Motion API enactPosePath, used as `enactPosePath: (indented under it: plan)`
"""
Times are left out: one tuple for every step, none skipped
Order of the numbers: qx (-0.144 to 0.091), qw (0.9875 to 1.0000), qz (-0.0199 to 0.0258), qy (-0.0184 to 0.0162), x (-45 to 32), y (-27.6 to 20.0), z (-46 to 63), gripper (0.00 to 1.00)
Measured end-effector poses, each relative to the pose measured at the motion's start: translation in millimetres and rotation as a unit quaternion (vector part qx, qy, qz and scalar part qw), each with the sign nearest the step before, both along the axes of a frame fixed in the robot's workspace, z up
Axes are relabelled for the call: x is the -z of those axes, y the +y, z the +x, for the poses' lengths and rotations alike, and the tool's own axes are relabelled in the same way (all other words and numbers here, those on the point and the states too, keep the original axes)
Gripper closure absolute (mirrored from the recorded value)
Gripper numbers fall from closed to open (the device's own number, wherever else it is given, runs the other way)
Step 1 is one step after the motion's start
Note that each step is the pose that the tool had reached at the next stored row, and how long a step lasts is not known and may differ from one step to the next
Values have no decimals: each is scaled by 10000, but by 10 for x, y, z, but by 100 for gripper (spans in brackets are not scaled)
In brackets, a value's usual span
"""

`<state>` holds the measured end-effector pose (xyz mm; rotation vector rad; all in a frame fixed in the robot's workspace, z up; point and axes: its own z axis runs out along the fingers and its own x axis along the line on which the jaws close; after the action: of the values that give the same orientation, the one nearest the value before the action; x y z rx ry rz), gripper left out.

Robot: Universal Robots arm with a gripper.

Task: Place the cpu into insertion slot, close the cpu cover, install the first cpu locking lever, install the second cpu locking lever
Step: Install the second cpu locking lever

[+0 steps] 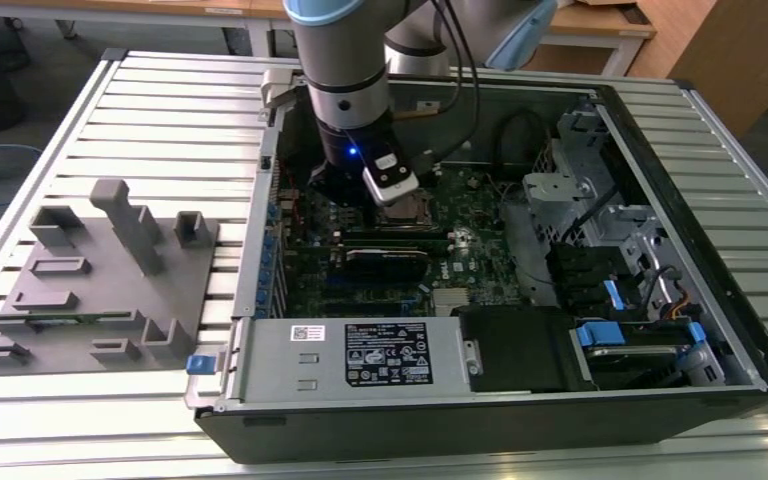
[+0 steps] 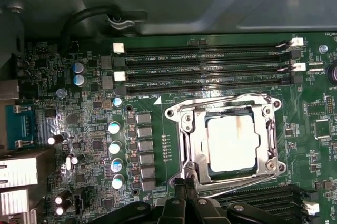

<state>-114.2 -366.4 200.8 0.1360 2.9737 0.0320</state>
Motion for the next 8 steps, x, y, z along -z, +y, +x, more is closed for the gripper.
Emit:
enactPosePath:
  plan:
    - [0, 10000, 0, 0, 0, -1, 2, 89]
    - [0, 10000, 0, 0, 0, -3, 5, 89]
    - [1, 10000, 0, 1, 0, -4, 9, 89]
    - [1, 10000, 0, 1, 0, -6, 14, 89]
    - [1, 10000, 0, 1, 0, -6, 19, 89]
    - [1, 10000, 0, 1, 0, -6, 21, 89]
    - [1, 10000, 0, 1, 0, -6, 21, 89]
    - [1, 10000, -1, 1, -2, -6, 21, 89]
